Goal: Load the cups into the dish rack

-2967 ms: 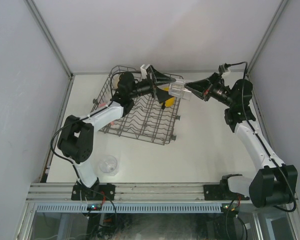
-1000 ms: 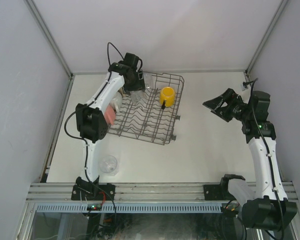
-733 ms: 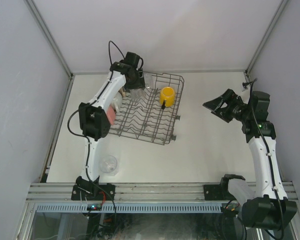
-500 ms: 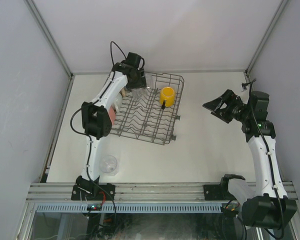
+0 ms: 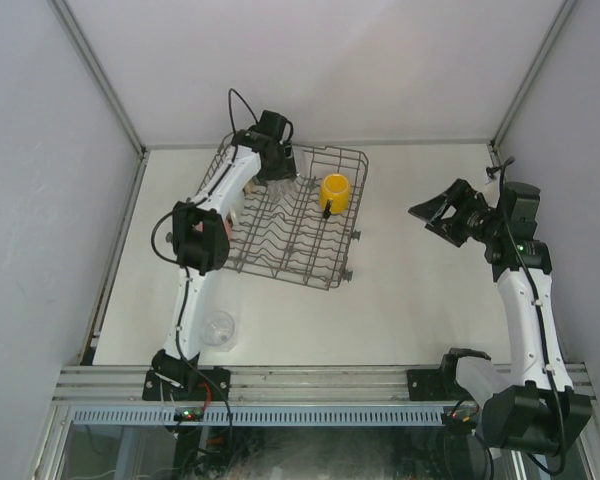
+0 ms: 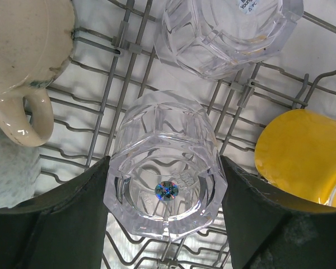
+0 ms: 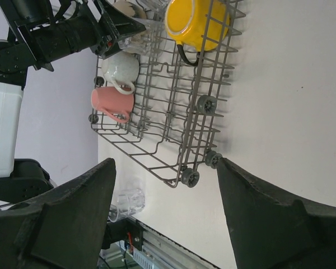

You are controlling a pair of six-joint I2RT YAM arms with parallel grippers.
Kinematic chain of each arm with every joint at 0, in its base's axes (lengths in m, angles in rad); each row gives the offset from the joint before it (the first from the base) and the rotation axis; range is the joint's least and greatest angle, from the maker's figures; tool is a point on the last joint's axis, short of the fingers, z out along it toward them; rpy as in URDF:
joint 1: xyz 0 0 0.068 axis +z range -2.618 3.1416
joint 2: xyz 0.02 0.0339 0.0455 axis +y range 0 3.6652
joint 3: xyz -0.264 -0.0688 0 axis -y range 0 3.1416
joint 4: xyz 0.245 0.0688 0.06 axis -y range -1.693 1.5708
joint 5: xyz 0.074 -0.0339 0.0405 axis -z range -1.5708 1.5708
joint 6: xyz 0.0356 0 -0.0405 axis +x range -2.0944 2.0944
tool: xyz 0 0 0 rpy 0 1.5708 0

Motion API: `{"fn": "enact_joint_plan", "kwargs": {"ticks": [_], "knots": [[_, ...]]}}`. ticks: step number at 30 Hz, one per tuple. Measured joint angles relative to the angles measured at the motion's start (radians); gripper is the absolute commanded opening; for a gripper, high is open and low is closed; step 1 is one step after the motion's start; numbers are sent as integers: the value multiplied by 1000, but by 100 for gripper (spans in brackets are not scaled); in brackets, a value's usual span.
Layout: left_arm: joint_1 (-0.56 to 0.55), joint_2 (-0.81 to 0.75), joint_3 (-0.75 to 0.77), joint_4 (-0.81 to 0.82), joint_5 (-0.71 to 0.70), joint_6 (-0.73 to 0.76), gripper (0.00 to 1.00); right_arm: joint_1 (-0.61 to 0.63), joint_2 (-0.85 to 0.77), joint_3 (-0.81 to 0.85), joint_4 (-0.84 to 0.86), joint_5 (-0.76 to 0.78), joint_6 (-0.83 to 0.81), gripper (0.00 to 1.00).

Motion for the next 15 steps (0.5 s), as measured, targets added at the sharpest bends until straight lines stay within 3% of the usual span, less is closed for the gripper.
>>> {"fn": "enact_joint_plan", "kwargs": {"ticks": [8, 15], "knots": [[0, 24, 0, 12, 0, 1, 12, -5, 4, 0, 0, 0, -1, 73], [-9, 40, 0, 23, -9, 8, 50, -9, 7, 0, -6, 0, -7, 73]]}}
